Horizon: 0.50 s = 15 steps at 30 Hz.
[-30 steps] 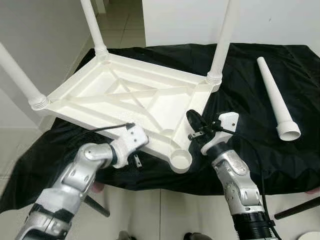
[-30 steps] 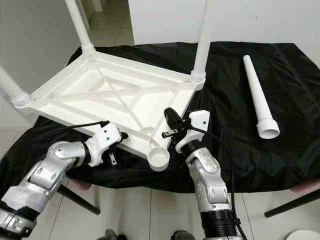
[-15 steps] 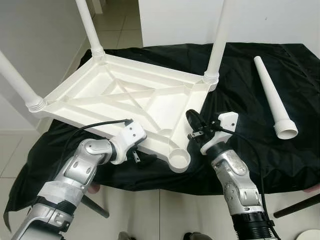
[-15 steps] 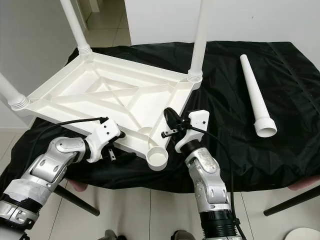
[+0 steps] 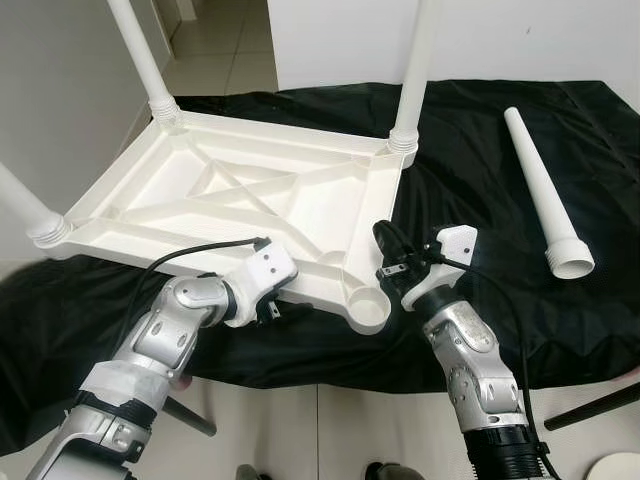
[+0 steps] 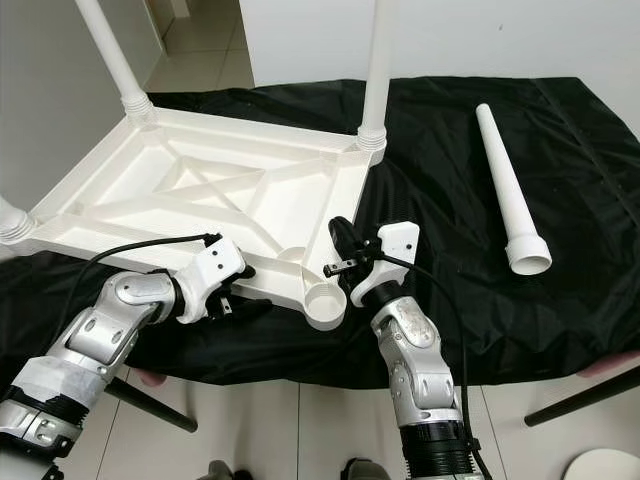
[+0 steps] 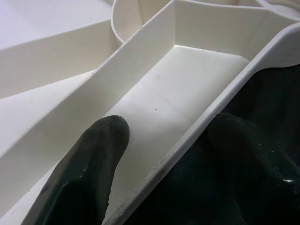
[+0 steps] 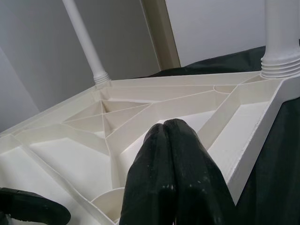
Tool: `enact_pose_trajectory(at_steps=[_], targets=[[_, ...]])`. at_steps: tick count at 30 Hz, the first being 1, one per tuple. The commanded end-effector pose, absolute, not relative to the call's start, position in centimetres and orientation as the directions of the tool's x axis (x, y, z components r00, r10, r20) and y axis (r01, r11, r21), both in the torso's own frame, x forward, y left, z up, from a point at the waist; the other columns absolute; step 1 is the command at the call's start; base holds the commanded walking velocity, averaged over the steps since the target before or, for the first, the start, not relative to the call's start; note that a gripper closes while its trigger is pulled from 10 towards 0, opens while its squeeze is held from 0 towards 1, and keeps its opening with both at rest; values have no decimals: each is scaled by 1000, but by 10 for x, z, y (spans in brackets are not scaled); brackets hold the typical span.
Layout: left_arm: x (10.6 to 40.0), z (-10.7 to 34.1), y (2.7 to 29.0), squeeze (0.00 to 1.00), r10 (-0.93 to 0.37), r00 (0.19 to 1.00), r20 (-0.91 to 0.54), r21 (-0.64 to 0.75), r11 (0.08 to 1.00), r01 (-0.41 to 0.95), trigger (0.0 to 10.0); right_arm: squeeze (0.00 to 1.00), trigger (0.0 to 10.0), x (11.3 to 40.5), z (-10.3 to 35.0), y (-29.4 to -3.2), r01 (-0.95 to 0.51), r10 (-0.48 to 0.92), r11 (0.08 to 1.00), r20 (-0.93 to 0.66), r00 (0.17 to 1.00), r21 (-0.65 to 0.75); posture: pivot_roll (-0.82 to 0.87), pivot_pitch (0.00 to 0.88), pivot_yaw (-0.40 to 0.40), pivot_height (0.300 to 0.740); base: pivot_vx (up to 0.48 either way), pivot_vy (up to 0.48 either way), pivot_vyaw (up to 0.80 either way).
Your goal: Building children table
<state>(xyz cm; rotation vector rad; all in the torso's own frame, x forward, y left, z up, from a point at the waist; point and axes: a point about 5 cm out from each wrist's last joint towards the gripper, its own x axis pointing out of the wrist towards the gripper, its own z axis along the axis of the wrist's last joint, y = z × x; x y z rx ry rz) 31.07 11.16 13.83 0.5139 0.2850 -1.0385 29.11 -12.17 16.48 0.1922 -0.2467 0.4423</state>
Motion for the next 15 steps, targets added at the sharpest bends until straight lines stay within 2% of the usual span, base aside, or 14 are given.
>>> enact_pose_trajectory(at_steps=[1,6,7,8,9,10,11,12,13,15], targets=[[309,120,122,0,-661,567,-492,276,499,822,10000,0,10000,290,163,-118,-458,412,880,275,869,126,-75,109,90,740,0,0,0],[304,118,117,0,-680,542,-494,293,457,840,10000,0,10000,290,163,-117,-461,415,879,274,867,127,-74,108,90,740,0,0,0],[303,118,116,0,-683,540,-492,292,454,842,3843,0,10000,291,163,-116,-462,417,878,275,867,127,-74,102,92,740,0,0,0],[303,118,116,0,-683,540,-492,292,454,842,3843,0,10000,291,163,-116,-462,417,878,275,867,127,-74,102,92,740,0,0,0],[303,119,114,0,-688,539,-486,289,456,842,2510,0,10000,291,163,-116,-464,418,877,275,866,127,-74,102,92,740,0,0,0],[303,119,114,0,-688,539,-486,289,456,842,2510,0,10000,291,163,-116,-464,418,877,275,866,127,-74,102,92,740,0,0,0],[303,121,111,0,-695,537,-478,299,446,844,5255,0,10000,291,162,-115,-466,420,876,276,864,127,-73,93,95,740,0,0,0],[303,121,111,0,-695,537,-478,299,446,844,5255,0,10000,291,162,-115,-466,420,876,276,864,127,-73,93,95,740,0,0,0],[303,122,110,0,-702,533,-473,305,437,846,10000,0,10000,291,162,-114,-468,422,874,277,863,127,-73,89,98,740,0,0,0],[303,122,109,0,-705,531,-470,309,432,847,10000,0,10000,292,162,-113,-469,423,874,278,863,127,-73,87,99,740,0,0,0]])
